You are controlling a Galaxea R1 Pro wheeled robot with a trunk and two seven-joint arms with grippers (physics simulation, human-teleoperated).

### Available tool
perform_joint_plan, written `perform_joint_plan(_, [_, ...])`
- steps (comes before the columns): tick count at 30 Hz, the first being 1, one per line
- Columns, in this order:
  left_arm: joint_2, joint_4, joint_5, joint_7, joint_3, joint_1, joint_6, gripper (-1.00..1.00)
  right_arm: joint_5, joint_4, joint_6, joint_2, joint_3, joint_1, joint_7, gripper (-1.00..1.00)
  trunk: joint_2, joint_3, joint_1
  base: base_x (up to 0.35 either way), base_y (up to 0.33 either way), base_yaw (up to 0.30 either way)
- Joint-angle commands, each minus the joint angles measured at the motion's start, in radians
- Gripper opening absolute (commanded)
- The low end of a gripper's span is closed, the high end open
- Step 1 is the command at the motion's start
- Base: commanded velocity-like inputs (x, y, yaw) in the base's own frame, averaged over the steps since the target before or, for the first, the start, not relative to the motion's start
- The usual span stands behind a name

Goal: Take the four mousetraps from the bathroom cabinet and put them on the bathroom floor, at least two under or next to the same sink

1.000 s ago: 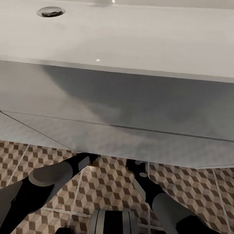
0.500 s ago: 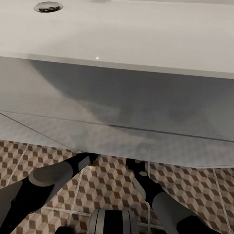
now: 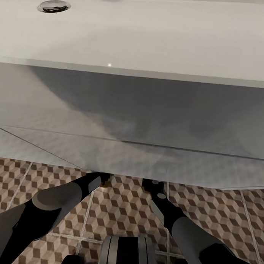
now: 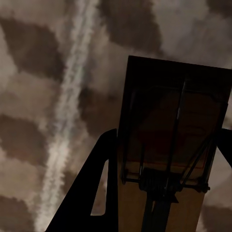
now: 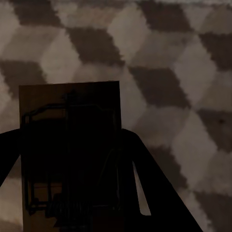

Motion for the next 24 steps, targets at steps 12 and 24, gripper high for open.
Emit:
perform_joint_plan(12, [0.000,-0.002,0.002,0.009,-0.007,-0.001,0.003,-1.00,-0.014,0.001,-0.007,-0.001,0.007,-0.001,-0.004,-1.00,0.000,-0.007,0.000,0.000,0.000,0.000])
perform_joint_plan(24, [0.000,-0.002,0.002,0.009,-0.006,-0.001,0.003,-1.00,-0.014,0.001,-0.007,-0.001,0.007,-0.001,-0.004,-1.00,0.000,-0.007,0.000,-0.075,0.000,0.000])
